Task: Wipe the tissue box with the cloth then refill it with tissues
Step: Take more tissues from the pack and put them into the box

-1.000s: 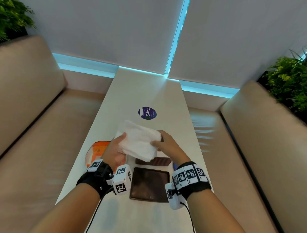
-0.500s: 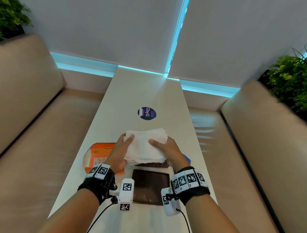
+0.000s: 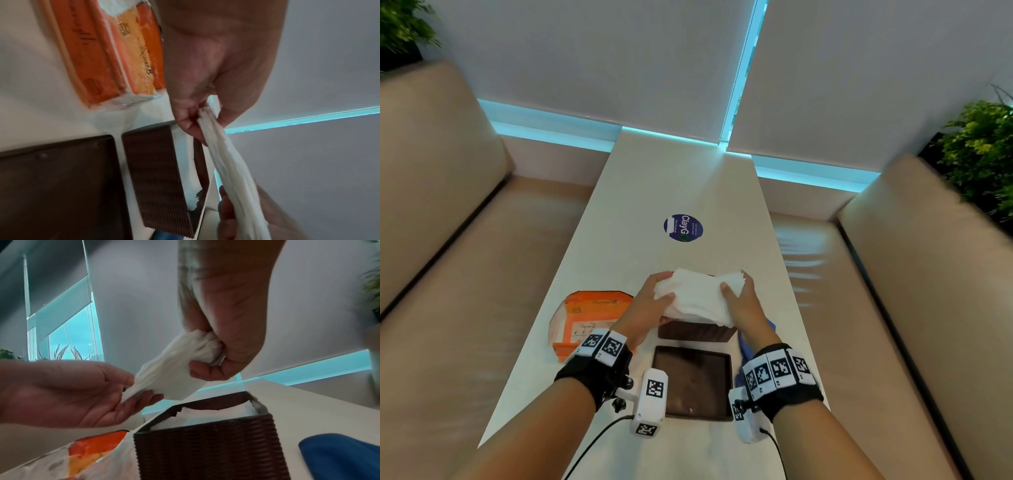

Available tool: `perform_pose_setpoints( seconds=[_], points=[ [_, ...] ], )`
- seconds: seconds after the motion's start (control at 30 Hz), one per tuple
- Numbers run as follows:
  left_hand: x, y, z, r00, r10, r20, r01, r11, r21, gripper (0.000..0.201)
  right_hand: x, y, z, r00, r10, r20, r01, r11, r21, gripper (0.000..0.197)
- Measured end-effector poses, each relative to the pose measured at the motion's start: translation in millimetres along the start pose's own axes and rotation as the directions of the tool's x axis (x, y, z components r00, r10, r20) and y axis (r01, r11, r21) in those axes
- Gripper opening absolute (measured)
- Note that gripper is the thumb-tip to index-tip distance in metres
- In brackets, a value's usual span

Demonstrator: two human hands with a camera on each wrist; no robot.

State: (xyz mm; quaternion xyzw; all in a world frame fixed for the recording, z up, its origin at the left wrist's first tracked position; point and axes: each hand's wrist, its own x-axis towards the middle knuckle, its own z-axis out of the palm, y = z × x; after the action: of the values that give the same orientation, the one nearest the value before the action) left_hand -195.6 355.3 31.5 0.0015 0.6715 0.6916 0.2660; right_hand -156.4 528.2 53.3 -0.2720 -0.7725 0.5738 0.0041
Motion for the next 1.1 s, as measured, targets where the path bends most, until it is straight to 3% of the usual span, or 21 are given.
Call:
perform_pose_setpoints(
  seconds=[0.13,0.23,0.37,0.5,0.63,0.77,0.8,0.9,1.0,1.1],
  points=[
    [19.0,1.5,8.4,0.986,0.109,-0.123,-0.061,0.937,0.345,0.028,10.2,4.7,-4.8,0.992,-0.023,0.128,0.044,0.985,-0.166,0.082],
    [26.6,-3.1,15.4,0.976,0.137,-0.171,-0.038,0.874,0.484,0.03,19.0,7.8,-4.6,0.997,-0.041,0.06,0.057,0.957,-0.285,0.081],
    [32.6,-13.4,19.9,0.982,0.142,-0.126,-0.026,0.758,0.652,0.033,26.4,19.5,4.6,0.999,-0.035,0.018,0.039,0.94,-0.34,0.072],
    [37.8,-23.3,22.5,0.988,0.153,-0.011,-0.077,0.558,0.826,0.035,31.8,32.0,11.9,0.997,-0.074,0.023,0.077,0.901,-0.427,0.064],
    [38.6,-30.0,24.8,0.981,0.186,0.052,-0.094,0.224,0.97,0.035,32.0,45.4,19.2,0.981,-0.188,0.046,0.184,0.832,-0.523,0.053],
    [36.8,-28.4,27.4,0.951,0.308,0.021,-0.076,0.167,0.983,0.033,31.7,53.9,22.8,0.887,-0.462,0.008,0.304,0.571,-0.763,0.053],
    [37.0,-28.5,28.2,0.941,0.338,0.029,-0.088,0.16,0.983,0.033,32.5,51.8,24.4,0.87,-0.493,0.017,0.329,0.555,-0.764,0.05],
    [43.1,-30.0,30.8,0.929,0.356,0.102,-0.158,0.132,0.979,0.033,36.5,43.3,27.2,0.917,-0.367,0.154,0.35,0.562,-0.749,0.049],
    [51.3,-31.1,34.5,0.966,0.222,0.131,-0.163,0.129,0.978,0.038,45.0,37.6,25.8,0.96,-0.123,0.252,0.276,0.574,-0.771,0.063],
    [61.5,-28.0,39.5,0.99,0.088,0.112,-0.123,0.126,0.984,0.052,49.5,31.9,29.3,0.953,-0.047,0.298,0.275,0.544,-0.793,0.058]
  ],
)
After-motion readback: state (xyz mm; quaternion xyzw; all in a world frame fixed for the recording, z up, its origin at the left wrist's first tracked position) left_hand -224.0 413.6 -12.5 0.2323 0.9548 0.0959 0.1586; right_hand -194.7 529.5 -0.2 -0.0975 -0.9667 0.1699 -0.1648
